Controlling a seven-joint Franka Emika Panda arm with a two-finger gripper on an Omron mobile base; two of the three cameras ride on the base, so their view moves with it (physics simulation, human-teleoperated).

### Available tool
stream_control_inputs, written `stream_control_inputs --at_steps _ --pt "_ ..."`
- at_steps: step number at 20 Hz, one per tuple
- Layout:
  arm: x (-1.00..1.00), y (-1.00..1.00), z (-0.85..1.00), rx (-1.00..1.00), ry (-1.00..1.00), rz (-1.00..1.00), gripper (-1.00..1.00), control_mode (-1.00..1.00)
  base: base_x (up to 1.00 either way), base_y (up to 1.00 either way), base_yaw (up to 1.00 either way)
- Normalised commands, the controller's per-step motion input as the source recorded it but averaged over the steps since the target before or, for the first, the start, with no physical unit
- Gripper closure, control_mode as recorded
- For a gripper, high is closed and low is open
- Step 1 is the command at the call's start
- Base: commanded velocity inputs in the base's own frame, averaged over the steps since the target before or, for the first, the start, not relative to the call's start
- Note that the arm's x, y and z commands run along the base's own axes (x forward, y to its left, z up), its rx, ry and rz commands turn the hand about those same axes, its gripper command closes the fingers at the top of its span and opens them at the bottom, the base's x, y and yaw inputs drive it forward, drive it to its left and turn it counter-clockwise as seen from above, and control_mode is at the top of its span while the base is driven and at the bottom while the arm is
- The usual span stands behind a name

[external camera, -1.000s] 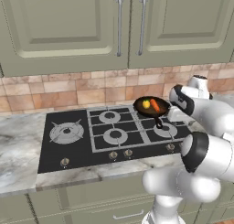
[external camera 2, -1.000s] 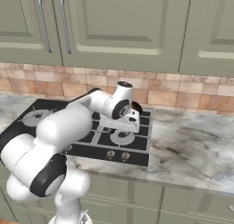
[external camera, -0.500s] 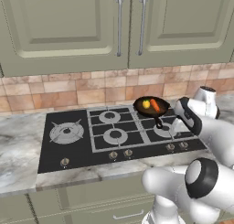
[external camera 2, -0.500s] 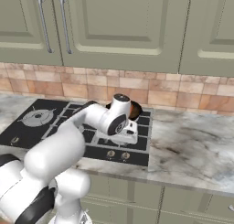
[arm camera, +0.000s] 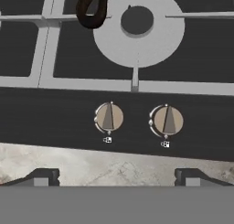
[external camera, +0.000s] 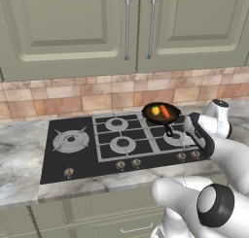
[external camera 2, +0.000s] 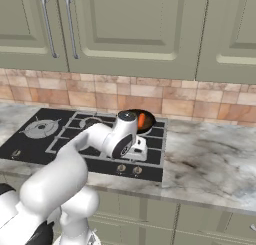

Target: Put the carrot and lemon in the pan. Then turn on the rear right burner and set the heat to medium.

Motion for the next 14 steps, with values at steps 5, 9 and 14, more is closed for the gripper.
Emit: stream_control_inputs --at_steps 5,9,14 --pt "0.15 0.07 -0.12 -0.02 0.0 0.0 -1.0 -1.0 0.0 0.0 0.0" --pt "0.22 0.11 -0.15 -0.01 0.0 0.0 -1.0 -1.0 0.0 0.0 0.0" --pt "0.22 0.11 -0.24 -0.01 0.0 0.0 -1.0 -1.0 0.0 0.0 0.0"
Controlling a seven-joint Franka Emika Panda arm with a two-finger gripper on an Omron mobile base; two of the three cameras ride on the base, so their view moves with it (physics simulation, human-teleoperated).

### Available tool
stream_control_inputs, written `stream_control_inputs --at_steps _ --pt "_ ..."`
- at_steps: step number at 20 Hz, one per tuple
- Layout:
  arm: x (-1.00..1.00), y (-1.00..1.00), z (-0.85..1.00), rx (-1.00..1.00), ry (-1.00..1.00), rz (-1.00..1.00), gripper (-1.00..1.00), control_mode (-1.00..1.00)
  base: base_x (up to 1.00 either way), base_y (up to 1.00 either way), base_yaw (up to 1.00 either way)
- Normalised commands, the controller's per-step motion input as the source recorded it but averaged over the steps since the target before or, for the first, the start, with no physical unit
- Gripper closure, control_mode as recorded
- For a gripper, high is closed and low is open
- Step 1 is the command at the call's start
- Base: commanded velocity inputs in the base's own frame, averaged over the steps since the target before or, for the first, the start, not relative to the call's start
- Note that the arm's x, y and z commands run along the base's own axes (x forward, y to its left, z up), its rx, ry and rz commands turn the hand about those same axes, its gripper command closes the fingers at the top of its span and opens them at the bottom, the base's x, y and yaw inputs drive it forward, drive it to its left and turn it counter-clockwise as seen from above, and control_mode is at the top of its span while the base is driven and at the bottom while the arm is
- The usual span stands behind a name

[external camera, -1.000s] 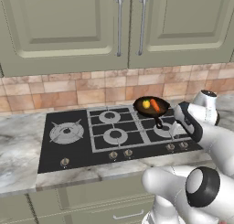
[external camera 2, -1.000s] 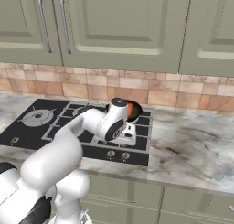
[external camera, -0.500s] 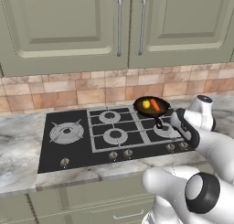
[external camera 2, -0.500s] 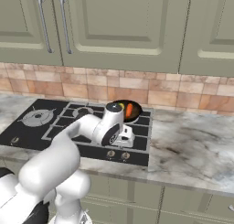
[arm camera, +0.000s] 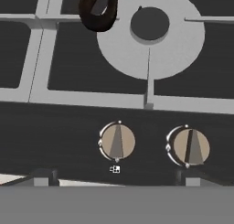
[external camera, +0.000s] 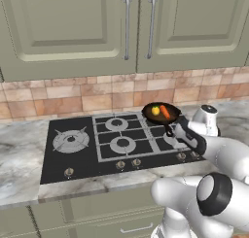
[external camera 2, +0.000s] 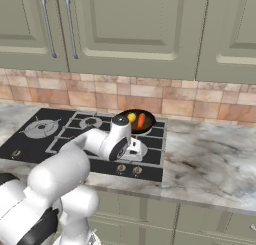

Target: Put the carrot and lemon in the pan. Then turn on the rear right burner and set the heat to medium.

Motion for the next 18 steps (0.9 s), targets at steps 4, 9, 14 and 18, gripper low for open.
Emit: stream_control_inputs --at_steps 4,9,14,18 --pt "0.06 0.06 -0.26 0.0 0.01 0.0 -1.0 -1.0 0.0 0.0 0.0" --pt "0.0 0.0 -0.24 0.0 0.02 0.0 -1.0 -1.0 0.0 0.0 0.0" --pt "0.0 0.0 -0.1 0.0 0.03 0.0 -1.0 -1.0 0.0 0.0 0.0" --pt "0.0 0.01 -0.01 0.0 0.01 0.0 -1.0 -1.0 0.0 0.0 0.0"
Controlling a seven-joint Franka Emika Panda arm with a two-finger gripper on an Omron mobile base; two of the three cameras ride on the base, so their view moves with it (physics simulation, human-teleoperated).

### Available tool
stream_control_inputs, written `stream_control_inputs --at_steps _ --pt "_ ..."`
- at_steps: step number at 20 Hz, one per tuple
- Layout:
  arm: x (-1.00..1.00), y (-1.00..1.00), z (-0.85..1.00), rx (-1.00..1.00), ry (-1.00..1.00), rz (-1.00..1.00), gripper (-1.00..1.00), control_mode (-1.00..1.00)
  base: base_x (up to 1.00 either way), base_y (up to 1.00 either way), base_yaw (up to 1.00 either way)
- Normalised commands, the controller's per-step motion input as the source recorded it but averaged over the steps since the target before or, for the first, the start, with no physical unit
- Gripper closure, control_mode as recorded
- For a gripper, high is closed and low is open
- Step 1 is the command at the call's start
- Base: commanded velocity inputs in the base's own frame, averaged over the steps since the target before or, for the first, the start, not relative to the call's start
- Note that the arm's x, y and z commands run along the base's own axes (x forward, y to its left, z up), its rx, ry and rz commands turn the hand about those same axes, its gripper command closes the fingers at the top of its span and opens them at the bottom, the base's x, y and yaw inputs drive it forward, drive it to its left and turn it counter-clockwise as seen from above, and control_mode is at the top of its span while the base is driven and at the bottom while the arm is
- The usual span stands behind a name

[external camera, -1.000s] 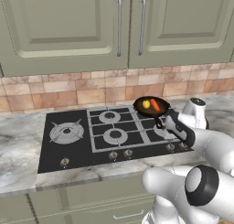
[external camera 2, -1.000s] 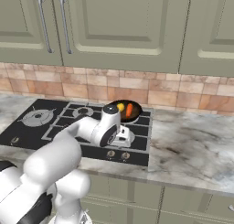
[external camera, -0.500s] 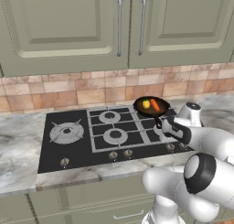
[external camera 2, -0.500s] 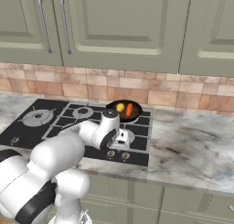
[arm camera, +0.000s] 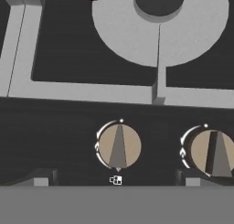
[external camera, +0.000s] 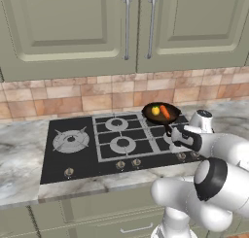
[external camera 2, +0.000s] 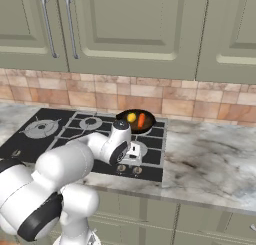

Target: Put the carrot and lemon in the pan. Then turn on the rear right burner and set the heat to medium.

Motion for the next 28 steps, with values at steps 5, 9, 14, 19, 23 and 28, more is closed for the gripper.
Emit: stream_control_inputs --at_steps 5,9,14,19,23,28 --pt "0.0 0.0 -0.12 0.0 0.0 0.0 -1.0 -1.0 0.0 0.0 0.0" --pt "0.0 0.0 -0.08 0.0 0.0 0.0 -1.0 -1.0 0.0 0.0 0.0" --pt "0.0 0.0 -0.02 0.0 0.0 0.0 -1.0 -1.0 0.0 0.0 0.0" --pt "0.06 0.02 0.0 0.0 0.0 0.0 -1.0 -1.0 0.0 0.0 0.0" --pt "0.11 0.04 0.0 0.0 0.0 0.0 -1.0 -1.0 0.0 0.0 0.0" --pt "0.01 0.01 -0.03 0.0 0.0 0.0 -1.0 -1.0 0.0 0.0 0.0"
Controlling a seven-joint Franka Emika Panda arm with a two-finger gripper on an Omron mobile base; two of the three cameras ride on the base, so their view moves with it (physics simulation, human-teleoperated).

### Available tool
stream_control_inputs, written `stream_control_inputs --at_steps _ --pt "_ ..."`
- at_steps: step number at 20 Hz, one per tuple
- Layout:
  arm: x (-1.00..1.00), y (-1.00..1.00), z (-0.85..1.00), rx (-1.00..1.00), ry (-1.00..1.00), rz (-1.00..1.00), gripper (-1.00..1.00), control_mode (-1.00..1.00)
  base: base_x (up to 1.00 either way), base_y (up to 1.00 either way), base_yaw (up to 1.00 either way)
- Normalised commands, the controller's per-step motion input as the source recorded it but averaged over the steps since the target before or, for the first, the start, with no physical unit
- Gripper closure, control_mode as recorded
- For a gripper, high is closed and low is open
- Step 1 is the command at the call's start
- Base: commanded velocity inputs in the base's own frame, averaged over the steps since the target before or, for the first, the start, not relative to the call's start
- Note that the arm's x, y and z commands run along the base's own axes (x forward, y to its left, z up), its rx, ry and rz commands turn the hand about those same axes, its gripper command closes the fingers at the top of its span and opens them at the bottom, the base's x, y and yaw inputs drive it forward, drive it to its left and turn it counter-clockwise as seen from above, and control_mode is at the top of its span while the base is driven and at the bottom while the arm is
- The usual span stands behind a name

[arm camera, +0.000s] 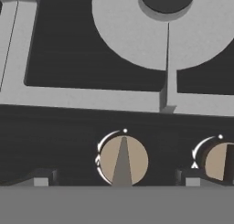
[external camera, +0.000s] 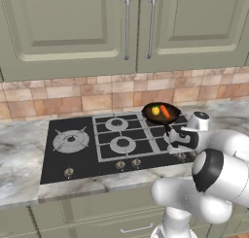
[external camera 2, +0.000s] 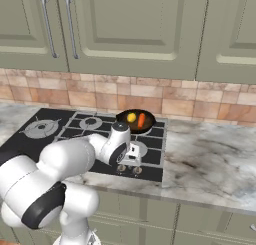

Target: Put the carrot and lemon in the pan. Then turn on the rear right burner and set the heat to medium.

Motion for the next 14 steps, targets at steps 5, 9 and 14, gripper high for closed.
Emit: stream_control_inputs --at_steps 5,9,14 --pt "0.0 0.0 -0.16 0.0 0.0 0.0 -1.0 -1.0 0.0 0.0 0.0" --pt "0.0 0.0 -0.21 0.0 0.0 0.0 -1.0 -1.0 0.0 0.0 0.0" --pt "0.05 0.0 -0.01 0.0 0.0 0.0 -1.0 -1.0 0.0 0.0 0.0"
